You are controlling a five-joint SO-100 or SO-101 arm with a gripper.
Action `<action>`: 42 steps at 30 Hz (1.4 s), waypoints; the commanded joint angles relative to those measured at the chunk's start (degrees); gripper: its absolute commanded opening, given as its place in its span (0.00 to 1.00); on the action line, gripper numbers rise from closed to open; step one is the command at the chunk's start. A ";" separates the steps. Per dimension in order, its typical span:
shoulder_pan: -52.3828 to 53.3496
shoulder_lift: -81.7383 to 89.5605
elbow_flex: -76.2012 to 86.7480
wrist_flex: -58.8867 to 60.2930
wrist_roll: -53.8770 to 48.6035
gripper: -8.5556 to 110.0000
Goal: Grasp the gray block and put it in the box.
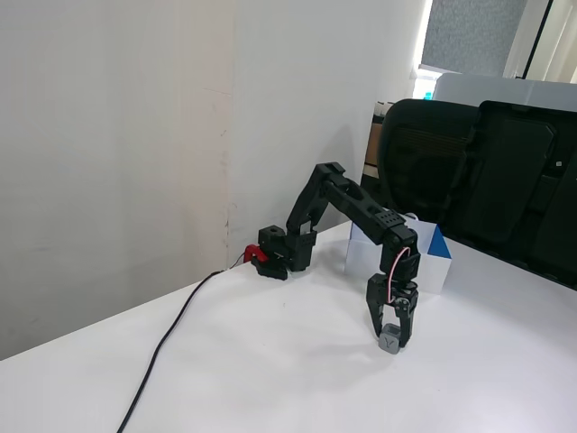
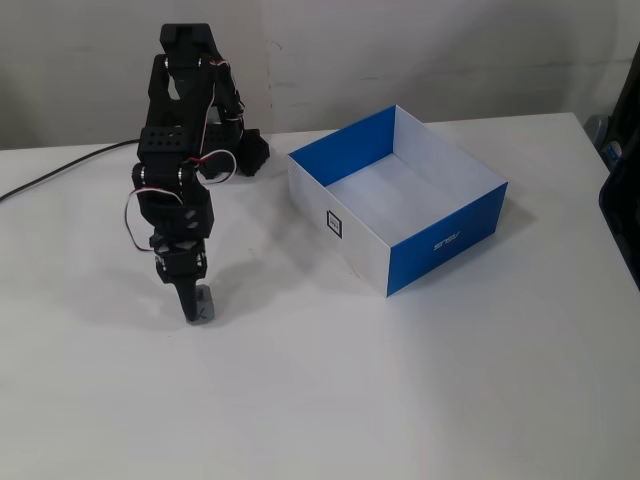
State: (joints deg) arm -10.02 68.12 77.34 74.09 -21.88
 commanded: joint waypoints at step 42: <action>29.36 53.44 13.54 16.96 1.93 0.07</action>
State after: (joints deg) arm 15.12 116.37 92.64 90.35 -20.57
